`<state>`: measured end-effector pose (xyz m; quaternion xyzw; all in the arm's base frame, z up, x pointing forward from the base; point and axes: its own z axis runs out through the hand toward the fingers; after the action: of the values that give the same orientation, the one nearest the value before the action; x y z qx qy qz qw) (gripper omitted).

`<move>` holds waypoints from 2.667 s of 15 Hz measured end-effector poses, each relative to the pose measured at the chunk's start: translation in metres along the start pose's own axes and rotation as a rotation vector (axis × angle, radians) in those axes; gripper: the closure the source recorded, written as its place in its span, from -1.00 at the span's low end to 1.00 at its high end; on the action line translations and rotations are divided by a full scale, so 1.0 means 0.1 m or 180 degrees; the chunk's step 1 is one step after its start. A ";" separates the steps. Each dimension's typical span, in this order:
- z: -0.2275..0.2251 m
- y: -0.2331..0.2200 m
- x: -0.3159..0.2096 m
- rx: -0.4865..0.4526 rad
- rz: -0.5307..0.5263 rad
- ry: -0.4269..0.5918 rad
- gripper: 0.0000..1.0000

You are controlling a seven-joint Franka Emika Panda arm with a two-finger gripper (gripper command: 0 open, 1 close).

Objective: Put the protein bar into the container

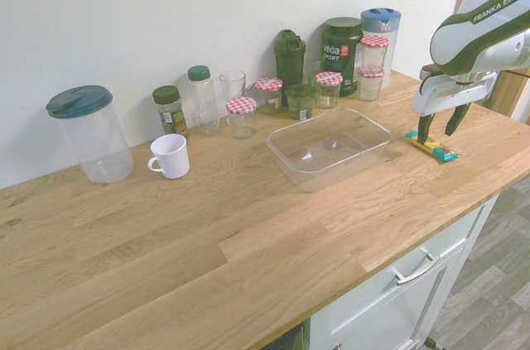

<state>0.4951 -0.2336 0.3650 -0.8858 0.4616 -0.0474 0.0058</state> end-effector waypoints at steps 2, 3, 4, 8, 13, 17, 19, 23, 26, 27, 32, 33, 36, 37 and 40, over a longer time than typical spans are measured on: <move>0.11 0.01 0.03 -0.0022 -0.0014 -0.0002 -1.00; 0.15 0.01 0.03 -0.0029 -0.0024 -0.0001 -1.00; 0.17 0.01 0.04 -0.0031 -0.0032 0.0004 -1.00; 0.24 0.03 0.11 -0.0038 -0.0096 0.0018 1.00; 0.29 -0.03 0.11 -0.0030 -0.0138 0.0029 1.00; 0.30 -0.04 0.10 -0.0027 -0.0156 0.0026 1.00; 0.32 -0.04 0.11 -0.0022 -0.0162 0.0035 1.00; 0.32 -0.06 0.11 -0.0014 -0.0180 0.0044 1.00; 0.31 -0.08 0.10 -0.0012 -0.0187 0.0046 1.00; 0.30 -0.08 0.10 -0.0008 -0.0187 0.0051 1.00; -0.27 -0.05 0.10 0.0155 -0.0168 0.0202 1.00; -0.45 -0.05 0.08 0.0201 -0.0173 0.0231 1.00; -0.90 -0.21 -0.12 0.0296 -0.0244 0.0300 1.00; -1.00 -0.32 -0.22 0.0302 -0.0278 0.0326 1.00; -1.13 -0.70 -0.55 0.0295 -0.0369 0.0377 1.00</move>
<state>0.5108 -0.1442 0.4773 -0.9055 0.4064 -0.1213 0.0167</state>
